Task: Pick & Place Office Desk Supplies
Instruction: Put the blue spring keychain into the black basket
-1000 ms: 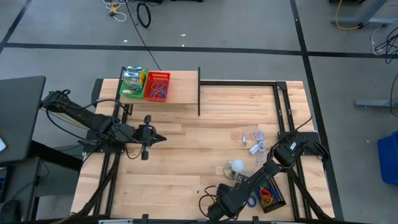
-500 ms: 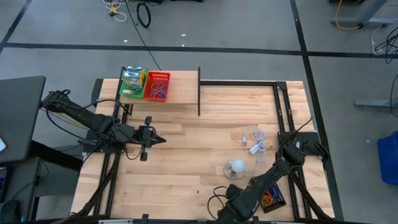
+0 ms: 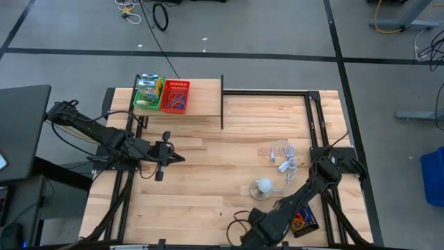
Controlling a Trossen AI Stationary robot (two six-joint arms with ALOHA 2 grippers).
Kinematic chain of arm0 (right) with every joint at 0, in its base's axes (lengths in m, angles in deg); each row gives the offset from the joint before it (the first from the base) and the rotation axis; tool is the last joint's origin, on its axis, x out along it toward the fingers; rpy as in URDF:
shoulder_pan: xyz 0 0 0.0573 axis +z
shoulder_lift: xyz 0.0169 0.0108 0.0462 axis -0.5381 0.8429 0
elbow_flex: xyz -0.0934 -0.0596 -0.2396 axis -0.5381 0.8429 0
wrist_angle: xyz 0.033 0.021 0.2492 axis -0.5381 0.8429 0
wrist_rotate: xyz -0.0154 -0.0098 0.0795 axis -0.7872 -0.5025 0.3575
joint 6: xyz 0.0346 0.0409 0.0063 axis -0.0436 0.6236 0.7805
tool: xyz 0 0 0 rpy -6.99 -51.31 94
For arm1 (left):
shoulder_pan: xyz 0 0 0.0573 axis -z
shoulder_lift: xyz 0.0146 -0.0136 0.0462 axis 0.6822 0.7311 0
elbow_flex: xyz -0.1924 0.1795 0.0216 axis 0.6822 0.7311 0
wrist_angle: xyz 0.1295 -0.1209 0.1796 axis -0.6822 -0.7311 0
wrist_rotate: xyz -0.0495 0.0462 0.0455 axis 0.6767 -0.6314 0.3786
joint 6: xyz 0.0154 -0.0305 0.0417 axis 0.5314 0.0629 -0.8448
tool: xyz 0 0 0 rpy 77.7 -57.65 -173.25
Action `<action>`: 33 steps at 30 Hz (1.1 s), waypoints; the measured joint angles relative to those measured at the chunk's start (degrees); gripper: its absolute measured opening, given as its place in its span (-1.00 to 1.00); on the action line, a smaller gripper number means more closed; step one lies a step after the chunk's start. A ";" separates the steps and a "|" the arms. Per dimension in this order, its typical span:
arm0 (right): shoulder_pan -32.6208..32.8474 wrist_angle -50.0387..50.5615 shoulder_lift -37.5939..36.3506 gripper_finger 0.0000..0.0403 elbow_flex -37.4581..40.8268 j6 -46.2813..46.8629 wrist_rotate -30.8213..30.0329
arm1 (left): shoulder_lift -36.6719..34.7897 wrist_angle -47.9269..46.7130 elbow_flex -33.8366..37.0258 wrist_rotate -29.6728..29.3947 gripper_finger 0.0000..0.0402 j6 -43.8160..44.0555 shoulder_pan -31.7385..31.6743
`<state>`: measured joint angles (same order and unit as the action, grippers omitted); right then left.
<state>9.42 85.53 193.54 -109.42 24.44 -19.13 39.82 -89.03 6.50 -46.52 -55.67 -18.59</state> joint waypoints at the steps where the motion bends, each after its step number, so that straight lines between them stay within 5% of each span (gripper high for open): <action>1: 0.12 -2.72 0.01 -0.10 0.45 -0.18 -0.01 | 0.00 -0.07 0.00 0.00 -0.96 0.00 -0.02; 5: 0.33 -12.20 0.08 -0.10 3.45 1.38 0.02 | 0.00 -0.20 0.00 0.00 -0.96 -0.03 -0.01; 25: 0.72 -16.83 0.14 -0.12 13.41 1.01 1.53 | 0.00 -0.40 0.00 -0.01 -0.96 -0.02 -0.01; 33: 0.71 -20.21 0.04 -0.47 15.50 0.83 1.59 | 0.00 -0.39 0.00 -0.02 -0.96 -0.15 0.00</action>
<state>10.14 65.32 193.58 -93.92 25.27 -17.55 39.82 -89.42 6.50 -46.54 -55.83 -18.59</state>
